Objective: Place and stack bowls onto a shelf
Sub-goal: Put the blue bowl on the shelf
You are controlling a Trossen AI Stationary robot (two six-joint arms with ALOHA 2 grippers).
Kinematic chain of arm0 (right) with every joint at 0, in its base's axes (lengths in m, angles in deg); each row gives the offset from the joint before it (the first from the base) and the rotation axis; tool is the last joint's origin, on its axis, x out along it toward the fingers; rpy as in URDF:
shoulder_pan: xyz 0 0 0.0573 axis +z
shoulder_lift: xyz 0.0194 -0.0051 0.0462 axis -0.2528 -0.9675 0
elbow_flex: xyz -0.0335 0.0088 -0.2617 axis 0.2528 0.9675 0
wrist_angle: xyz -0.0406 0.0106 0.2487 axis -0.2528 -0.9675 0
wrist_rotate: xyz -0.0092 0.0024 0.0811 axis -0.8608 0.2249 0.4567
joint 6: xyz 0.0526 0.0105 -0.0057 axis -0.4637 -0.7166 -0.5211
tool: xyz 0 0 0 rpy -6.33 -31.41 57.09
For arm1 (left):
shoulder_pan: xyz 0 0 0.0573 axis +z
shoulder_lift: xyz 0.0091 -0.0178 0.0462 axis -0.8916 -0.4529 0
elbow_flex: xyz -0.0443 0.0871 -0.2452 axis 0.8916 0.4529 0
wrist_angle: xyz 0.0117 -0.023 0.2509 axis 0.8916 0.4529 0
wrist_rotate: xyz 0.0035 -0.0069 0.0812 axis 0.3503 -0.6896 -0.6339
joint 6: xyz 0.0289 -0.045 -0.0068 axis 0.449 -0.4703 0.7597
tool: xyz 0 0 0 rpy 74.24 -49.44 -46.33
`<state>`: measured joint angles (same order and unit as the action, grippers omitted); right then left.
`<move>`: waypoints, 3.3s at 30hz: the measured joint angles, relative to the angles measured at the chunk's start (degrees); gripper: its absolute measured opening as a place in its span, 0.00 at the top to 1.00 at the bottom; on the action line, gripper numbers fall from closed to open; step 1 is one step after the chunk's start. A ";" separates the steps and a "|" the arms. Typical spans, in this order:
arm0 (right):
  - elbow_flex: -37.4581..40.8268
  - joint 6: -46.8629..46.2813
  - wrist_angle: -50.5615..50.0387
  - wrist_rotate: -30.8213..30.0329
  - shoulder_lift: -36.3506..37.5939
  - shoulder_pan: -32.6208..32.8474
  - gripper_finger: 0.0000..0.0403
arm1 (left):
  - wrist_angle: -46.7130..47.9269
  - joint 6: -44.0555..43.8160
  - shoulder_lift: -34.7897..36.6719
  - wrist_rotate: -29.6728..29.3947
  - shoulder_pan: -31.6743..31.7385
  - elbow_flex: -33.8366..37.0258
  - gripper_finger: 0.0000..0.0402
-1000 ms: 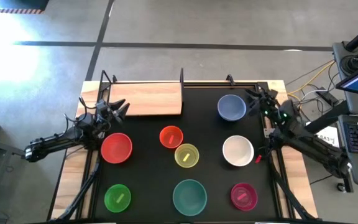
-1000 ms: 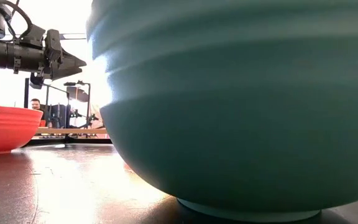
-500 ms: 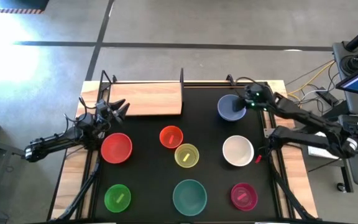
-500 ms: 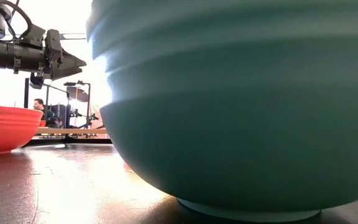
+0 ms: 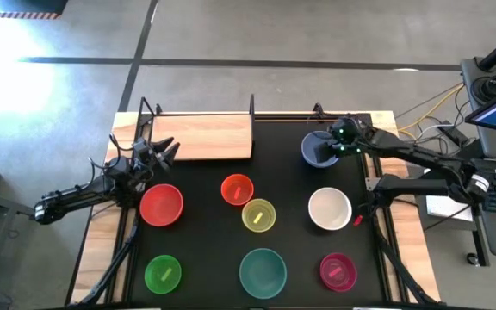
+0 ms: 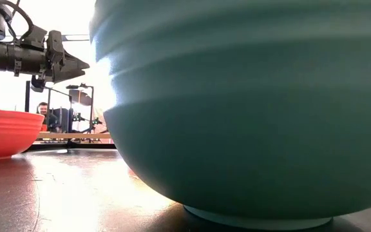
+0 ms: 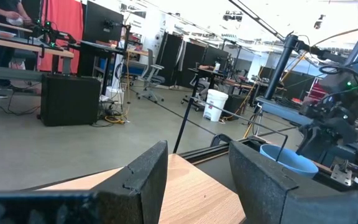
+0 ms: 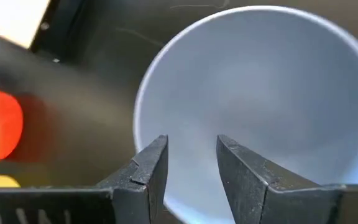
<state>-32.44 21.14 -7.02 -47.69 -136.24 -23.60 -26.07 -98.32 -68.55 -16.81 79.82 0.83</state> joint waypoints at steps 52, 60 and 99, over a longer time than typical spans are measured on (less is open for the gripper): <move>-0.59 12.25 7.64 -3.58 -14.95 7.63 0.98 | 0.01 0.01 -0.02 -0.01 0.02 -0.01 0.61; -3.01 12.19 8.68 -0.80 -12.69 7.63 0.98 | -1.17 1.52 -0.02 -0.10 0.02 -0.01 0.61; -39.16 27.41 -17.24 7.58 -25.25 33.52 0.98 | -11.58 1.10 -25.33 37.70 -0.07 -10.94 0.61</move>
<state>-71.60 48.55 -24.27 -40.10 -161.49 9.92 -37.64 -97.22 -93.88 20.89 79.75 -10.11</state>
